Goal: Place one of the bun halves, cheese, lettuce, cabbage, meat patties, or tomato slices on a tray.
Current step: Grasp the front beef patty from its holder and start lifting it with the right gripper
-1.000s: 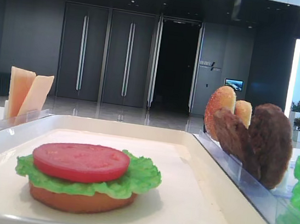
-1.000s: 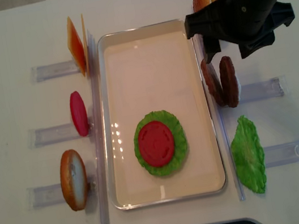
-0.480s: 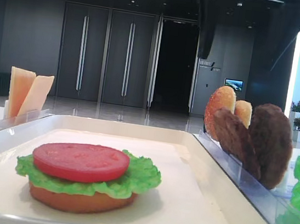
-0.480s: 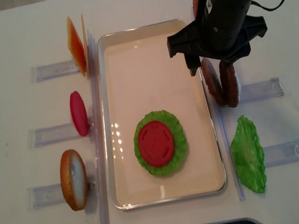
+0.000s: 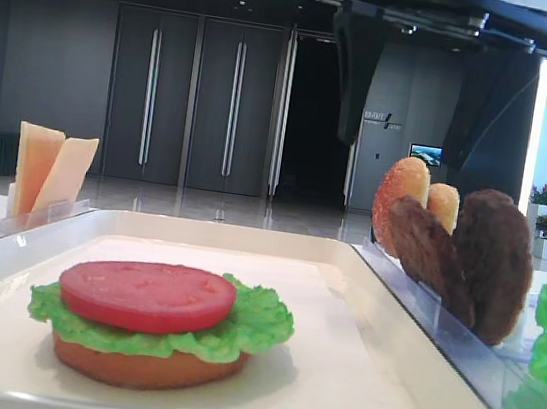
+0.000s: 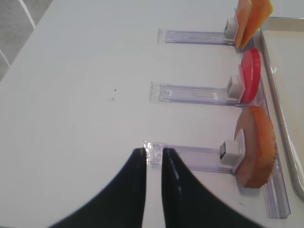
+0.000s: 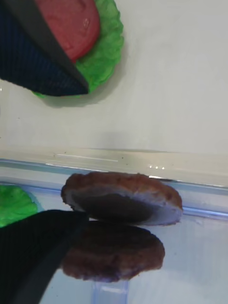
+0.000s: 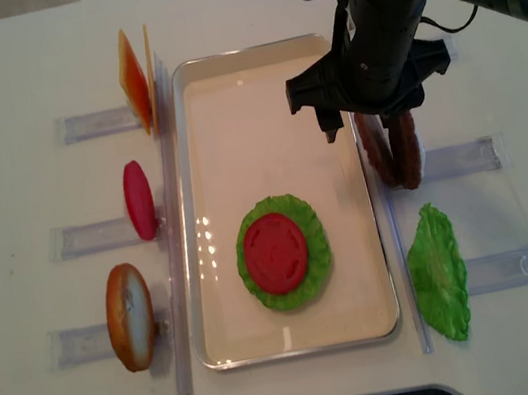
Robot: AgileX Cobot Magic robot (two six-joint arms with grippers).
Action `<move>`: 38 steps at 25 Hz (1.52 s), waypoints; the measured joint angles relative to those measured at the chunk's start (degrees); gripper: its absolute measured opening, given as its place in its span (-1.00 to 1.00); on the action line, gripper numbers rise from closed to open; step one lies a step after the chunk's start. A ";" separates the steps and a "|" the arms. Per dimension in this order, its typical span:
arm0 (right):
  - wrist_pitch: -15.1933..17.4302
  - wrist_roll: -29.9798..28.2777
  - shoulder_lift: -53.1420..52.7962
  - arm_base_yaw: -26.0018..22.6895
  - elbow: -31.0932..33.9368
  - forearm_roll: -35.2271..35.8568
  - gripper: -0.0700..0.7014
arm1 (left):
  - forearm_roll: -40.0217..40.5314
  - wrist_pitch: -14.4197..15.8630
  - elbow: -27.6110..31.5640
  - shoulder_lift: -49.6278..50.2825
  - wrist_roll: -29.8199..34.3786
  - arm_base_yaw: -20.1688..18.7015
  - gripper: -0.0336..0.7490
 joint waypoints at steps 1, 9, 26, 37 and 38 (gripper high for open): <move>-0.15 -0.15 0.30 0.06 0.00 0.00 0.50 | 0.00 0.00 0.00 0.00 0.00 0.00 -0.72; -0.33 -1.00 2.85 0.53 -0.06 -0.69 0.50 | 0.00 0.00 0.00 0.00 0.00 0.00 -0.84; -1.89 -1.22 7.36 0.53 -0.06 -5.66 0.50 | 0.00 0.00 0.00 0.00 0.00 0.00 -0.91; -2.20 0.83 8.05 0.58 -0.06 -11.49 0.44 | 0.00 0.00 0.00 0.00 0.00 0.00 -0.91; -2.20 0.89 8.05 0.58 -0.06 -11.71 0.42 | 0.00 0.00 0.00 0.00 0.00 0.00 -0.91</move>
